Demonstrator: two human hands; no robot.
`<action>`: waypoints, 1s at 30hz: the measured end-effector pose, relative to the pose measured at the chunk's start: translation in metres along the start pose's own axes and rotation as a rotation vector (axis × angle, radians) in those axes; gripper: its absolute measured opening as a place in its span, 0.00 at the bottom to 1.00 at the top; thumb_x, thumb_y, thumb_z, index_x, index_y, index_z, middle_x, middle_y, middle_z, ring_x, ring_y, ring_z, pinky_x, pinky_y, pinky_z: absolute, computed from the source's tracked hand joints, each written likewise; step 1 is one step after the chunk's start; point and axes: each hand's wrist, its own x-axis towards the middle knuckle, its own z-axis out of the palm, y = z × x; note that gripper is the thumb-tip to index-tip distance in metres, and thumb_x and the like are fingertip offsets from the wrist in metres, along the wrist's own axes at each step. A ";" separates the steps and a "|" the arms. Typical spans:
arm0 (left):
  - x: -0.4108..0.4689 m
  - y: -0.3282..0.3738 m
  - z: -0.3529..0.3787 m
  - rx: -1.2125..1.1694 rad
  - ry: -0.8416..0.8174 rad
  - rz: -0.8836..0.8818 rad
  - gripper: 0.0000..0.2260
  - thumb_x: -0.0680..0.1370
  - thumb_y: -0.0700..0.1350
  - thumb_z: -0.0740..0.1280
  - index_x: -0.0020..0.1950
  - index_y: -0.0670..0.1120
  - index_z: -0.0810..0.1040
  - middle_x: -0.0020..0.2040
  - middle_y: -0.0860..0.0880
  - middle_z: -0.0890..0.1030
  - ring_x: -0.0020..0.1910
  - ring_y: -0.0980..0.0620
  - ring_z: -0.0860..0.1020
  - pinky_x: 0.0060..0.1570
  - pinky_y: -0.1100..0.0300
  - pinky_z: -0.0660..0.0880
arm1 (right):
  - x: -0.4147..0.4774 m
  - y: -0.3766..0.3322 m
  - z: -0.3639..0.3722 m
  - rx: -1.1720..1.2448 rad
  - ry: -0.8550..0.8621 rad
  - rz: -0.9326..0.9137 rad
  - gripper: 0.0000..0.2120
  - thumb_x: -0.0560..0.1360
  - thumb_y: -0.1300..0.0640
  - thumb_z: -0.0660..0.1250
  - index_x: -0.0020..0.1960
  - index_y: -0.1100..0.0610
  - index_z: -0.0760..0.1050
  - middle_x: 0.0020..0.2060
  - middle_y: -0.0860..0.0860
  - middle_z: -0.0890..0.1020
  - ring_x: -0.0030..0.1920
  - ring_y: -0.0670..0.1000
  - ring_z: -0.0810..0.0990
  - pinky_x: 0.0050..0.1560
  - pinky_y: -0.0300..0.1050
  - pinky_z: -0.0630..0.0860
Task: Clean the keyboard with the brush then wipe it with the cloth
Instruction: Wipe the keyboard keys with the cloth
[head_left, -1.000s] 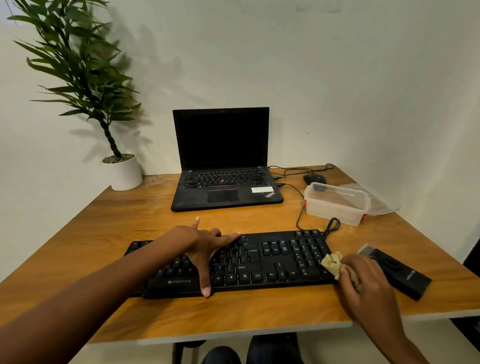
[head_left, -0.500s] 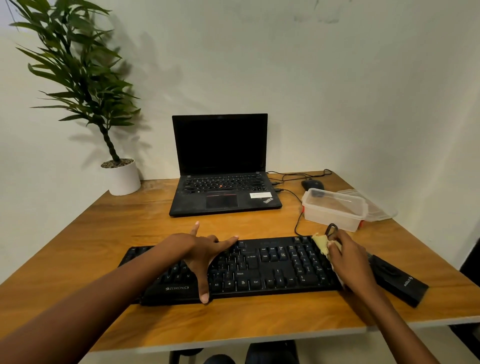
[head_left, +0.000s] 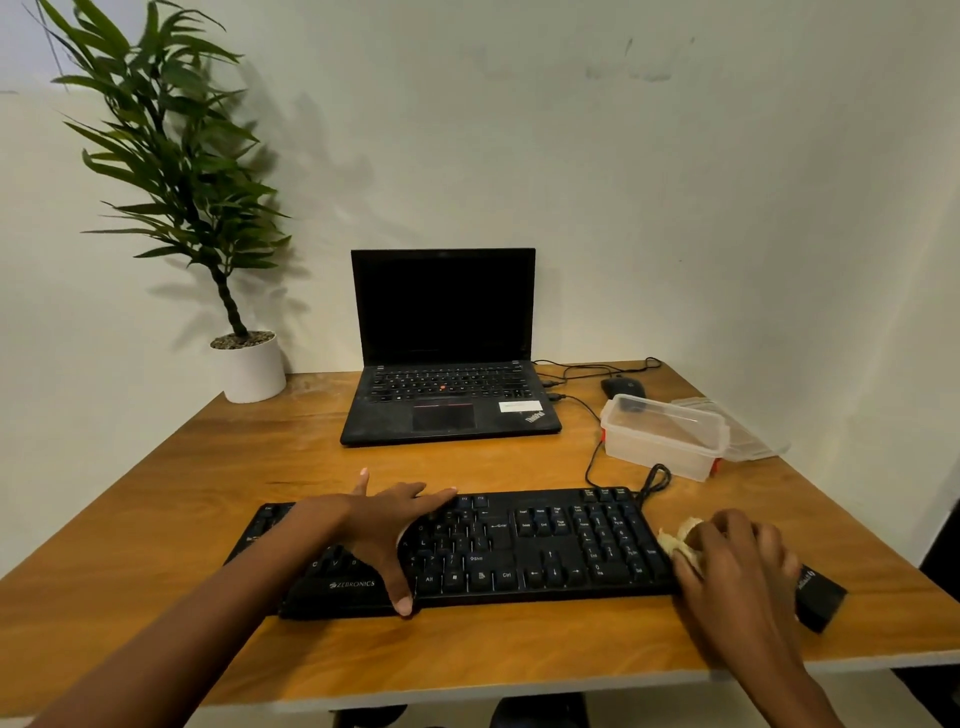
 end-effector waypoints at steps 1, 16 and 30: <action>-0.004 -0.004 0.006 -0.048 0.027 0.012 0.58 0.59 0.70 0.72 0.74 0.61 0.34 0.78 0.48 0.39 0.76 0.45 0.39 0.65 0.36 0.28 | -0.001 -0.001 -0.004 0.026 0.021 0.003 0.14 0.64 0.57 0.76 0.48 0.60 0.81 0.51 0.59 0.79 0.51 0.60 0.75 0.51 0.56 0.70; -0.061 -0.076 0.094 -0.381 0.344 -0.163 0.51 0.46 0.85 0.44 0.66 0.68 0.46 0.73 0.61 0.42 0.76 0.52 0.41 0.74 0.44 0.41 | -0.009 -0.049 0.014 0.005 -0.174 -0.591 0.27 0.42 0.47 0.83 0.40 0.47 0.84 0.44 0.45 0.85 0.42 0.47 0.84 0.32 0.38 0.79; -0.015 -0.100 0.064 -0.397 0.412 -0.189 0.56 0.50 0.84 0.52 0.74 0.60 0.52 0.78 0.52 0.46 0.77 0.48 0.44 0.73 0.44 0.39 | 0.044 -0.080 0.021 0.027 -0.319 -0.569 0.22 0.81 0.54 0.54 0.74 0.51 0.58 0.75 0.48 0.56 0.74 0.50 0.54 0.72 0.45 0.57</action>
